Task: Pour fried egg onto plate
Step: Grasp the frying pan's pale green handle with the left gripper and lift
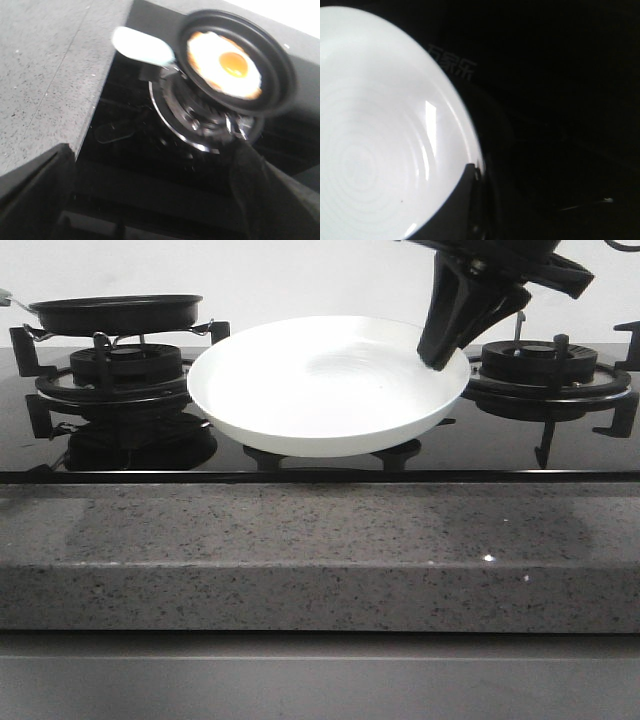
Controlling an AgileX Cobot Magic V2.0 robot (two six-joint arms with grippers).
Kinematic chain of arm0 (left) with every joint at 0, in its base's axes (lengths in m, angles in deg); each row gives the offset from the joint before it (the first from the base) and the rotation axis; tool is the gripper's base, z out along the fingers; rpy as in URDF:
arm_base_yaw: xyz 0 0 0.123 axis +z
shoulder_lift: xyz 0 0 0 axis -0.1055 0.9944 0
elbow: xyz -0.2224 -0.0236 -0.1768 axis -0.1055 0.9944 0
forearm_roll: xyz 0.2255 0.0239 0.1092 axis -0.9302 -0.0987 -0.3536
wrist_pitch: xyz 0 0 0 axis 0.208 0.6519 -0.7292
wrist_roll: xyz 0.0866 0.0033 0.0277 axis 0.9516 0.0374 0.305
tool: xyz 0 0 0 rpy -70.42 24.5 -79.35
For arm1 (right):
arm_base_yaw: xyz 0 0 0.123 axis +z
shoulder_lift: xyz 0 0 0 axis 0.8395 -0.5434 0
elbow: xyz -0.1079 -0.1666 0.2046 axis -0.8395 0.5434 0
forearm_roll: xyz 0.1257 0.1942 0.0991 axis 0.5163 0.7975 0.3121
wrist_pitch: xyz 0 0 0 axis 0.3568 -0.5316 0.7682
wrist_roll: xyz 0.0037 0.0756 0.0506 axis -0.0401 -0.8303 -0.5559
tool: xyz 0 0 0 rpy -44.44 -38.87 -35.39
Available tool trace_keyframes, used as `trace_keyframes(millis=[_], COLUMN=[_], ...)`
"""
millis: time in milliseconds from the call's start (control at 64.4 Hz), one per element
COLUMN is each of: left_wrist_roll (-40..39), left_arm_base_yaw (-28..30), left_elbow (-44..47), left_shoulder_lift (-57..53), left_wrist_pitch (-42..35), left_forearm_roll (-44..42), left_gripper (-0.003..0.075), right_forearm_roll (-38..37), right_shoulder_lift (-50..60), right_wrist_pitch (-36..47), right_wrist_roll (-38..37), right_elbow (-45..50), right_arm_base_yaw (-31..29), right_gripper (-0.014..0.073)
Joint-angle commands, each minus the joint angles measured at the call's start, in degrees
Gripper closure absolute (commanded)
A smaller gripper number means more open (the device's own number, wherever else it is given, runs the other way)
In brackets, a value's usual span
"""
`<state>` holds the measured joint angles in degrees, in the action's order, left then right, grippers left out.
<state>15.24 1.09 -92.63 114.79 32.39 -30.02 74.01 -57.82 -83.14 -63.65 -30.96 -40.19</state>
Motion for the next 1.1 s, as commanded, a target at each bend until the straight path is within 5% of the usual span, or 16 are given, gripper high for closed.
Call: trace_keyframes(millis=[0,171,388,885,1087], left_wrist_roll=[5.7,18.1,23.0,23.6,23.6], left_arm_base_yaw=[3.2,9.6,13.7,13.8,13.8], left_elbow=[-4.8,-8.9,-12.4,-17.7,-17.7], left_shoulder_lift=[2.9,11.3,21.7,35.4,36.4], left_wrist_pitch=[-1.0,5.0,13.2,20.5,22.0], left_forearm_roll=[9.7,30.8,48.4,65.3,67.2], left_gripper=[0.0101,0.0101,0.0102,0.0104,0.0236], right_forearm_roll=[1.0,1.0,1.0,1.0,1.0], right_shoulder_lift=[2.5,2.5,2.5,2.5,2.5], right_wrist_pitch=[1.9,1.9,1.9,1.9,1.9], right_wrist_roll=[0.4,0.4,0.4,0.4,0.4], right_elbow=[-1.4,-1.4,-1.4,-1.4,-1.4], right_arm_base_yaw=[-0.1,-0.1,-0.1,-0.1,-0.1], right_gripper=[0.066,0.066,0.066,0.066,0.066])
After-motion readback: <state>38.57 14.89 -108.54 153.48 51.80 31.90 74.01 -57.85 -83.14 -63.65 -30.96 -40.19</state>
